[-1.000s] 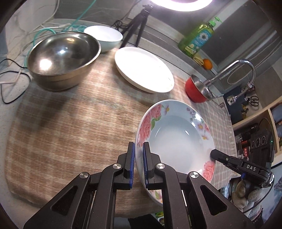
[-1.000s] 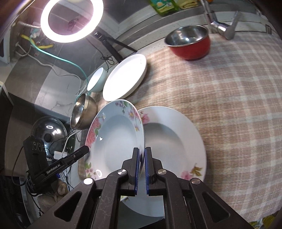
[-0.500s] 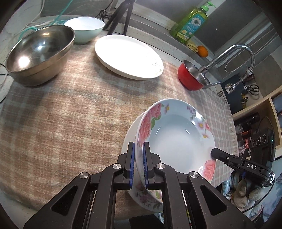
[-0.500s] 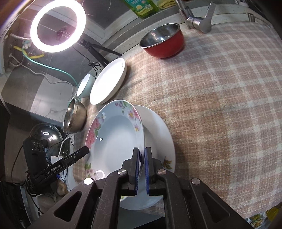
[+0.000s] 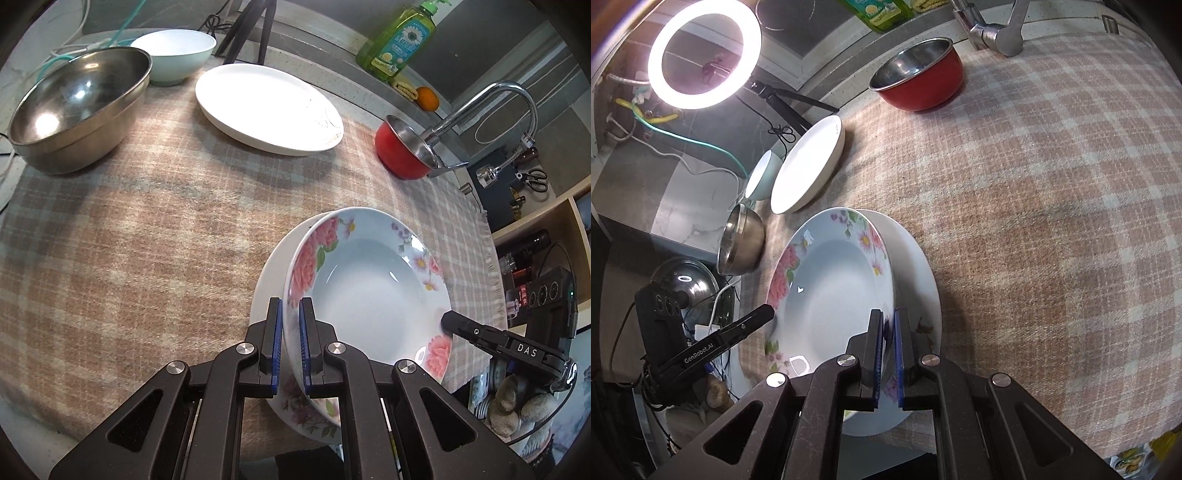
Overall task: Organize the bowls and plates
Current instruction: 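Lower the rose-pattern plate onto the pink-blossom plate with both grippers, then open both grippers and pull back from the rose-pattern plate rim, then move both grippers to the white twig-pattern plate rim and close them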
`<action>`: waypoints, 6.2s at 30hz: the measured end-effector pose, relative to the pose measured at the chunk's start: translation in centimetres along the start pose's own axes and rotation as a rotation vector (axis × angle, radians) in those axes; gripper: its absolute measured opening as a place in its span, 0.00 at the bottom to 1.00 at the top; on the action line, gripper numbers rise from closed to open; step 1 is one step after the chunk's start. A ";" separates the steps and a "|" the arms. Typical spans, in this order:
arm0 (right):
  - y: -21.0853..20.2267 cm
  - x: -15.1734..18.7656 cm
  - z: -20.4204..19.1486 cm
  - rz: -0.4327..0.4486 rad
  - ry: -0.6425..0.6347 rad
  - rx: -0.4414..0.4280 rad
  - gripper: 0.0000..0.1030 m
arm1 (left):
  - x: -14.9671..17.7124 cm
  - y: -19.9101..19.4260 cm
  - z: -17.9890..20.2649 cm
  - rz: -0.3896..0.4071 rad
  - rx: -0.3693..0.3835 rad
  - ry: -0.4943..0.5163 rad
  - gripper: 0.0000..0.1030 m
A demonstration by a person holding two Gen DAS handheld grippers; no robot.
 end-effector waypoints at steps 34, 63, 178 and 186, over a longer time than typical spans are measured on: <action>1.7 0.1 0.4 -0.030 0.000 0.031 0.06 | 0.5 0.7 -0.5 -0.024 0.005 -0.003 0.07; 1.0 0.3 -0.4 0.003 -0.051 0.106 0.22 | 0.0 -0.3 -1.1 -0.019 0.013 -0.006 0.10; 16.5 -25.4 -12.1 -0.295 -0.440 0.072 0.05 | -16.4 3.2 -8.5 0.148 -0.201 -0.385 0.10; 16.7 -25.3 -12.3 -0.296 -0.437 0.079 0.05 | -16.5 3.3 -8.6 0.149 -0.198 -0.392 0.10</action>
Point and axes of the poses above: each gripper's, at about its wrist camera, not at the fingertips, and y roughly the way its jaws point, z to its right, x to its underside, the point moved 7 cm from there along y, roughly the way its jaws point, and after that the axes turned 8 degrees about x, right-handed, at the moved point
